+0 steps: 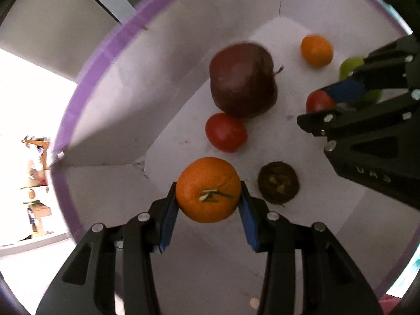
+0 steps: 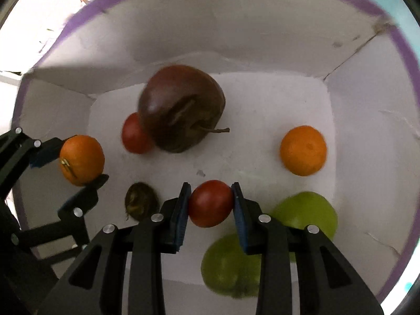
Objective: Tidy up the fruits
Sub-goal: 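Open both tools to release the tomato and orange in the box, then withdraw both tools from the box toward the two dark fruits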
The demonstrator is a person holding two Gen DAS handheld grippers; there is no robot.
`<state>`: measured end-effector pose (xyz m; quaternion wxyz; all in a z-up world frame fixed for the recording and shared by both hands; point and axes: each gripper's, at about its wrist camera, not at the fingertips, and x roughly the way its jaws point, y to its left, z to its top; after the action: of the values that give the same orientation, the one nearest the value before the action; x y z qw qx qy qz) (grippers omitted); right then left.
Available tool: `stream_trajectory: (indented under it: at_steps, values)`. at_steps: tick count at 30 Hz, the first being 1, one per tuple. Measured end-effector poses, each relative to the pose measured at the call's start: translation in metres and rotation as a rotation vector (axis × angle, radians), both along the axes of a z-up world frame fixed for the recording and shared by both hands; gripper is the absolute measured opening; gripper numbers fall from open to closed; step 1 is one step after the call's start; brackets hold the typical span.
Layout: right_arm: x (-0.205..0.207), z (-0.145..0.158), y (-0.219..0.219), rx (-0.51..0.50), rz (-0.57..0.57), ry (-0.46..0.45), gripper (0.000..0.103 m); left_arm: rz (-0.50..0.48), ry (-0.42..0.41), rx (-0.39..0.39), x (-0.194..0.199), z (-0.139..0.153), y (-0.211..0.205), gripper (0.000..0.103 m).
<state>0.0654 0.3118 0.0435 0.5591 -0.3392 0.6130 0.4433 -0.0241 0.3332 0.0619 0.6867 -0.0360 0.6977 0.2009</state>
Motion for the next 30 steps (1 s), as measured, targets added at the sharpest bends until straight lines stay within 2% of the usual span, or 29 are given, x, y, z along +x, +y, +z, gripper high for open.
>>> stream_trajectory:
  at_steps: [5,7,10,11,12,14,17,19,22,27,29,30]
  values:
    - [-0.003,-0.002,0.011,-0.009,0.016,-0.035,0.032,0.033,0.092,-0.047,0.006,-0.017,0.007,0.044]
    - [-0.004,-0.003,0.012,-0.019,0.021,-0.079,0.032,0.04,0.109,-0.074,0.005,-0.02,0.008,0.045]
    - [-0.007,-0.002,0.013,-0.011,0.016,-0.093,0.033,0.054,0.106,-0.084,0.003,-0.018,0.01,0.045]
    - [-0.007,-0.002,0.013,-0.008,0.016,-0.104,0.037,0.057,0.102,-0.078,0.003,-0.016,0.011,0.049]
    - [-0.007,-0.001,0.012,-0.003,0.011,-0.116,0.049,0.059,0.096,-0.072,0.001,-0.013,0.011,0.052]
    - [-0.004,0.001,0.007,0.016,-0.005,-0.138,0.066,0.061,0.079,-0.076,0.001,-0.008,0.01,0.061]
    - [-0.003,0.007,0.0,0.03,-0.03,-0.165,0.066,0.042,0.051,-0.077,0.0,0.0,0.007,0.071]
    - [-0.002,0.014,-0.005,0.045,-0.056,-0.194,0.071,0.031,0.016,-0.072,0.0,0.008,0.004,0.073]
    - [0.0,0.041,-0.022,0.083,-0.135,-0.231,0.073,0.014,-0.067,-0.047,-0.002,0.029,0.008,0.074]
    - [-0.017,0.126,-0.087,0.309,-0.351,-0.271,0.085,-0.044,-0.356,0.068,-0.039,0.104,-0.016,0.075]
    - [-0.039,0.158,-0.127,0.424,-0.448,-0.304,0.087,-0.097,-0.495,0.097,-0.063,0.137,-0.034,0.095]
    - [-0.053,0.172,-0.149,0.491,-0.5,-0.318,0.087,-0.127,-0.555,0.11,-0.075,0.15,-0.048,0.099]
